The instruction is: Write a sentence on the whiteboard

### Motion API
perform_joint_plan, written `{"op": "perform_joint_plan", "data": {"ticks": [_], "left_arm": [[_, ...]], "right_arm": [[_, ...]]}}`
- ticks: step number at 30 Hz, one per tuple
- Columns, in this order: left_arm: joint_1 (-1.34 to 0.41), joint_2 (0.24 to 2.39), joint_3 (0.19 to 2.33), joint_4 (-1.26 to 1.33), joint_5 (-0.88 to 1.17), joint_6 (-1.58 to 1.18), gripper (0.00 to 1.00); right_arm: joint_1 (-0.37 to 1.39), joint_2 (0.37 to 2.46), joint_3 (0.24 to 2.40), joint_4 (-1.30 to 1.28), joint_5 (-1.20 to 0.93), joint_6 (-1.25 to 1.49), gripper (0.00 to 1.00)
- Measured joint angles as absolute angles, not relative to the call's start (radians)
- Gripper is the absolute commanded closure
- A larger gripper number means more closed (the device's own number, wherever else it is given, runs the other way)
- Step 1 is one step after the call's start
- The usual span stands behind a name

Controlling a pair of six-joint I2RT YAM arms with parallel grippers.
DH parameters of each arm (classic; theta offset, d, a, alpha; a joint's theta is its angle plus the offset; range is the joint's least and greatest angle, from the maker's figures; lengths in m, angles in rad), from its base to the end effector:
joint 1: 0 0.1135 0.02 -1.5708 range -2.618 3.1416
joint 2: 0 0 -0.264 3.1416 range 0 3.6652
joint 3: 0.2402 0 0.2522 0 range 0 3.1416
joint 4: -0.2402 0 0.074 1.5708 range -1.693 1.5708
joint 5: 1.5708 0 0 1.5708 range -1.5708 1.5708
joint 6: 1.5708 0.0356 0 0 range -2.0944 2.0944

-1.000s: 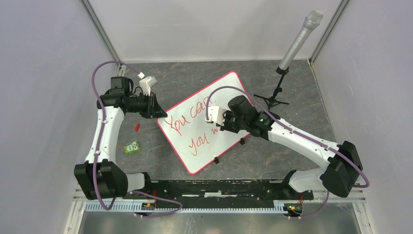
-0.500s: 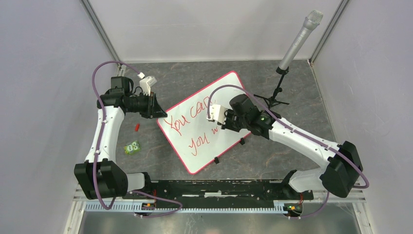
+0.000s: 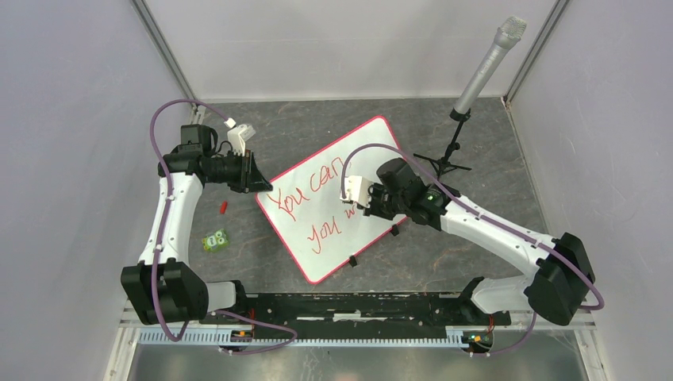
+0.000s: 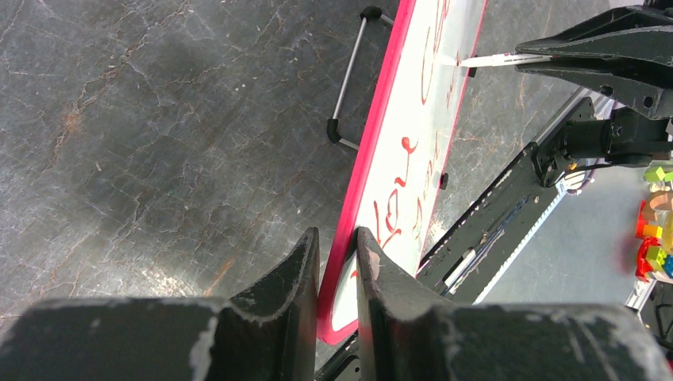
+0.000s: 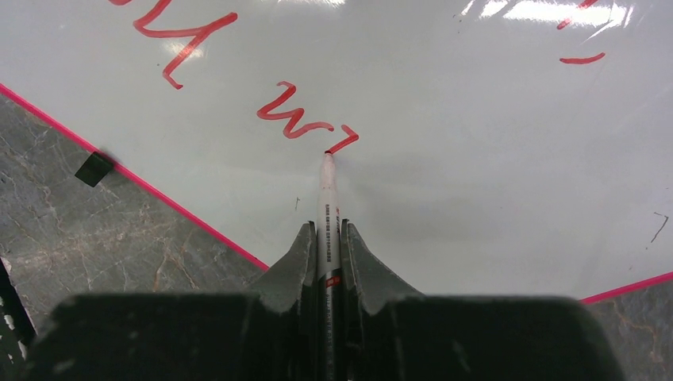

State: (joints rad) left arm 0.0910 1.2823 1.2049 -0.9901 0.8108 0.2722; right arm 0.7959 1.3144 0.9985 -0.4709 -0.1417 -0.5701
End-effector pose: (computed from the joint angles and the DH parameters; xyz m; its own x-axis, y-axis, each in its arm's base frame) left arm 0.2426 -0.0038 0.3212 -0.7635 0.1163 -0.6353 0.5096 0.7128 -0.4819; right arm 0.1935 0.2048 0.2724 0.0023 -0.7613 -0.6484 -0.9216 0.2501 -0.2969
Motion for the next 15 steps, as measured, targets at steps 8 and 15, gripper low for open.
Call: {"op": "perform_joint_plan", "data": {"ticks": [8, 15], "left_arm": [[0.091, 1.282, 1.205, -0.990, 0.812, 0.272, 0.83], [0.091, 1.280, 1.205, -0.991, 0.813, 0.272, 0.83]], "right_arm": [[0.796, 1.314, 1.001, -0.482, -0.138, -0.570, 1.00], [0.796, 1.319, 1.067, -0.521, -0.158, -0.570, 1.00]]}}
